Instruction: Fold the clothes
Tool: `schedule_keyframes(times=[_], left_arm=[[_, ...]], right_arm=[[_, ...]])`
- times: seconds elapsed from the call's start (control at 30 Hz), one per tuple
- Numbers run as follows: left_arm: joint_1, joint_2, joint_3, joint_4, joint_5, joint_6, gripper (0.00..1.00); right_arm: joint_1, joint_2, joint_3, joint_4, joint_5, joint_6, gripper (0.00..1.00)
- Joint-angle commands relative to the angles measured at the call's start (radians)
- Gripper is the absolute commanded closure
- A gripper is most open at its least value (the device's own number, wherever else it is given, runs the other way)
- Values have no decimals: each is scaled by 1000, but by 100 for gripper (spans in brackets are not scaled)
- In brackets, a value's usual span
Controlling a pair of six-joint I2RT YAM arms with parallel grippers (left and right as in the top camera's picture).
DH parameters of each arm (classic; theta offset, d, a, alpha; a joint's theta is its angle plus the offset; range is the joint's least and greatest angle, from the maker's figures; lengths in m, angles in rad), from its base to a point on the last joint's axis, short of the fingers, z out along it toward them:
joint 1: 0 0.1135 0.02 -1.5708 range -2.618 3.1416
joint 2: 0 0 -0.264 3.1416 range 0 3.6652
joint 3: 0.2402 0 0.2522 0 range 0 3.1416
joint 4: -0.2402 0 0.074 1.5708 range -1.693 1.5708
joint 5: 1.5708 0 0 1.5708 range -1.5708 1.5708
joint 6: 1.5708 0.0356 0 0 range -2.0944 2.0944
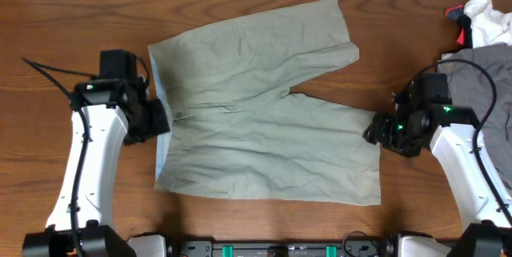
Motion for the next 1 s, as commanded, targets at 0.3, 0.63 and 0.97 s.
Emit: schedule_keyframes(times=[0.3,0.63,0.97], left_arm=[[3,6,-295,55,39,-160,36],[3,6,-426,172,109,-208,34],[3,6,-450,213,109,-256,94]], right_arm=[[-3,-5,-2,-116,-19,-16,33],[-3,-5,-2,-152,-19,-16,32],[-3,-5,-2,-153,-10,-16,32]])
